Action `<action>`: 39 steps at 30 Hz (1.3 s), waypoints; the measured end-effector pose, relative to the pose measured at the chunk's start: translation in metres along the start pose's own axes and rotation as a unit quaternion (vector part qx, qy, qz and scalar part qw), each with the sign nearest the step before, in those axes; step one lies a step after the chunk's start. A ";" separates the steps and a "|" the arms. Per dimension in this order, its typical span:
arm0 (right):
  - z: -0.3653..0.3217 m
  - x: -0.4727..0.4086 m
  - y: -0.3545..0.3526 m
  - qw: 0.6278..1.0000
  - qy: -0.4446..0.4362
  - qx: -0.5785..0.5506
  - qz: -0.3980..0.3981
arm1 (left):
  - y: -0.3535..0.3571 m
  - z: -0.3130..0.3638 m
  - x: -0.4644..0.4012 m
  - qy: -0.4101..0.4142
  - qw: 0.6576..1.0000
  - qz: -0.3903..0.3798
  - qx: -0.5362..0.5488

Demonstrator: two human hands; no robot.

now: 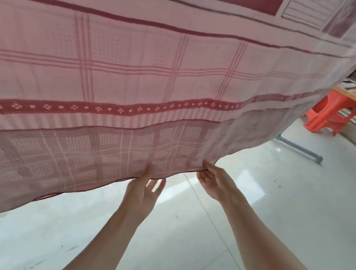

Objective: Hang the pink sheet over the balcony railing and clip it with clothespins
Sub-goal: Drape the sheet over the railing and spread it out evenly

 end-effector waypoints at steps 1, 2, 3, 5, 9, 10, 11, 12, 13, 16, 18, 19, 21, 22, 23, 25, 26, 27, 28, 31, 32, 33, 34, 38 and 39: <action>-0.004 -0.005 -0.004 1.000 0.000 -0.015 -0.014 | 0.012 -0.016 -0.009 -0.005 1.000 -0.003 0.001; -0.008 -0.011 -0.007 0.999 0.001 -0.037 -0.031 | 0.024 -0.032 -0.019 -0.008 1.000 -0.008 0.000; -0.009 -0.015 -0.009 0.997 0.004 -0.066 -0.048 | 0.034 -0.044 -0.028 -0.006 1.000 -0.015 -0.001; -0.015 -0.031 -0.019 0.987 0.013 -0.146 -0.067 | 0.052 -0.067 -0.049 0.015 1.000 -0.018 0.006; -0.047 -0.074 -0.048 0.947 0.003 -0.306 -0.100 | 0.073 -0.094 -0.083 0.073 0.997 0.013 0.014; -0.058 -0.084 -0.055 0.938 0.000 -0.329 -0.108 | 0.078 -0.098 -0.089 0.084 0.996 0.022 0.017; -0.067 -0.095 -0.064 0.934 -0.004 -0.339 -0.112 | 0.083 -0.102 -0.095 0.094 0.995 0.029 0.021; -0.076 -0.105 -0.075 0.938 -0.011 -0.328 -0.109 | 0.089 -0.106 -0.100 0.106 0.993 0.035 0.027; -0.084 -0.114 -0.086 0.946 -0.020 -0.308 -0.098 | 0.096 -0.109 -0.105 0.119 0.992 0.038 0.031; -0.108 -0.144 -0.118 0.934 -0.001 -0.347 -0.082 | 0.116 -0.119 -0.122 0.155 0.988 0.014 0.022; -0.119 -0.161 -0.135 0.926 0.003 -0.367 -0.088 | 0.124 -0.126 -0.133 0.165 0.986 0.000 0.006; -0.123 -0.166 -0.142 0.927 -0.002 -0.362 -0.094 | 0.126 -0.131 -0.137 0.170 0.985 0.005 -0.001; -0.127 -0.174 -0.153 0.931 -0.016 -0.349 -0.105 | 0.126 -0.137 -0.144 0.186 0.982 0.038 -0.013; -0.128 -0.175 -0.158 0.933 -0.026 -0.339 -0.118 | 0.126 -0.139 -0.146 0.197 0.978 0.058 -0.018; -0.126 -0.177 -0.162 0.934 -0.037 -0.329 -0.134 | 0.126 -0.139 -0.147 0.208 0.975 0.073 -0.025; -0.121 -0.178 -0.165 0.929 -0.040 -0.338 -0.143 | 0.125 -0.137 -0.148 0.225 0.969 0.087 -0.044; -0.117 -0.178 -0.165 0.924 -0.026 -0.359 -0.134 | 0.124 -0.136 -0.148 0.230 0.967 0.094 -0.055; -0.111 -0.178 -0.165 0.914 -0.007 -0.388 -0.116 | 0.122 -0.136 -0.148 0.234 0.965 0.100 -0.065; -0.106 -0.179 -0.163 0.904 0.009 -0.418 -0.094 | 0.120 -0.136 -0.148 0.236 0.963 0.103 -0.073; -0.093 -0.184 -0.159 0.892 0.006 -0.447 -0.063 | 0.115 -0.137 -0.149 0.240 0.962 0.100 -0.089; -0.090 -0.185 -0.157 0.896 -0.001 -0.439 -0.065 | 0.114 -0.136 -0.148 0.242 0.961 0.097 -0.095; -0.089 -0.186 -0.156 0.901 -0.005 -0.428 -0.070 | 0.112 -0.135 -0.149 0.244 0.960 0.096 -0.101; -0.089 -0.186 -0.155 0.906 -0.008 -0.417 -0.075 | 0.111 -0.133 -0.149 0.247 0.958 0.098 -0.107; -0.092 -0.190 -0.156 0.901 0.012 -0.428 -0.074 | 0.112 -0.133 -0.152 0.250 0.956 0.106 -0.113; -0.092 -0.190 -0.157 0.898 0.018 -0.433 -0.073 | 0.113 -0.134 -0.153 0.249 0.957 0.104 -0.107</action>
Point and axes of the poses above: each hand's wrist, its own x-axis away from the middle knuckle, its own y-axis out of the palm, z = x × y, the point moved 1 cm from there along -x, towards the middle knuckle, and after that the axes turned 15 degrees about -y, right-handed, at the moved point
